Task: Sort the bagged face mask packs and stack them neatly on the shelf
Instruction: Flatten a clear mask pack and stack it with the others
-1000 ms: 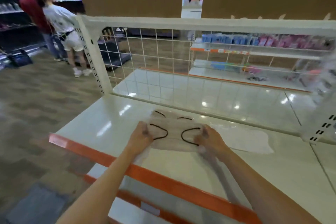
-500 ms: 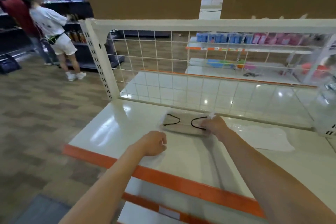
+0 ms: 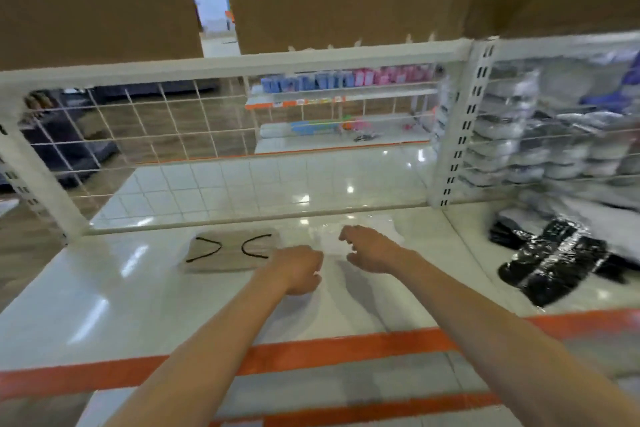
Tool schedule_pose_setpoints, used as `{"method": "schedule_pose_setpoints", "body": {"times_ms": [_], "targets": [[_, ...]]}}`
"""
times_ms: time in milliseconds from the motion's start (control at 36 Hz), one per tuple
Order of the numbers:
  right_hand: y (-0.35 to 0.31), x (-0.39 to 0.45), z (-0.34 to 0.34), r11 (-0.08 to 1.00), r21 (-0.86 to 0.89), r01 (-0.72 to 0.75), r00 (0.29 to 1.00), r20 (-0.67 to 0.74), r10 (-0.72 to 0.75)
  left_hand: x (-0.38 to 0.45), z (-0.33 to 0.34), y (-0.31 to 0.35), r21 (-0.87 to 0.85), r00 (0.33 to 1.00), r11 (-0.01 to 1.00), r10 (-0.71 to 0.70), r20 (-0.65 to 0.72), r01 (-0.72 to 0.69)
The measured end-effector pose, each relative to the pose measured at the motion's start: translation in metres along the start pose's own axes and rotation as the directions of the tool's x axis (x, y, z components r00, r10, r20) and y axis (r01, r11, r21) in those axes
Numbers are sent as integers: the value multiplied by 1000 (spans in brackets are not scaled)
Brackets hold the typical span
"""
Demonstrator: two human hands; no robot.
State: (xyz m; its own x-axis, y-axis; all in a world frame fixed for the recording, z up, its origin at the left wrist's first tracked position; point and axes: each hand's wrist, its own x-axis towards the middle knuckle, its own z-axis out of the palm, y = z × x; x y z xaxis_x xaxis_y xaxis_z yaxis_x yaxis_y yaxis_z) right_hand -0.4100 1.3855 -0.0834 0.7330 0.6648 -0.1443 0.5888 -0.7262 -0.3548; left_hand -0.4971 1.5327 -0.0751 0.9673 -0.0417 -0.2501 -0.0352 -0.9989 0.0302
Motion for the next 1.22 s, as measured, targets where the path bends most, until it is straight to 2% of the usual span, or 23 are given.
{"method": "schedule_pose_setpoints", "body": {"times_ms": [111,250,417,583,694,889,1083,1222], "targets": [[63,-63,-16,962,-270,-46,997,50,61,33,-4,84,64,995,993,104,-12,-103],[150,-151,-46,894,-411,-176,984,-36,177,73,-13,206,100,962,959,272,-39,-267],[253,-259,-79,854,-331,-402,916,-136,378,105,-15,355,76,899,901,432,-76,-427],[332,-331,-85,808,-150,-569,822,-138,553,122,-14,455,70,852,854,520,-56,-516],[369,-346,-78,800,-48,-598,794,-168,584,144,-17,496,-8,824,827,559,-91,-562],[441,-328,-98,811,1,-586,800,-159,578,226,-29,538,-102,858,866,457,-235,-490],[516,-295,-170,820,-94,-565,823,-136,552,311,-54,567,-155,892,891,385,-238,-426],[557,-254,-201,841,-15,-542,826,-193,529,343,-62,563,-189,922,915,313,-229,-357]]}}
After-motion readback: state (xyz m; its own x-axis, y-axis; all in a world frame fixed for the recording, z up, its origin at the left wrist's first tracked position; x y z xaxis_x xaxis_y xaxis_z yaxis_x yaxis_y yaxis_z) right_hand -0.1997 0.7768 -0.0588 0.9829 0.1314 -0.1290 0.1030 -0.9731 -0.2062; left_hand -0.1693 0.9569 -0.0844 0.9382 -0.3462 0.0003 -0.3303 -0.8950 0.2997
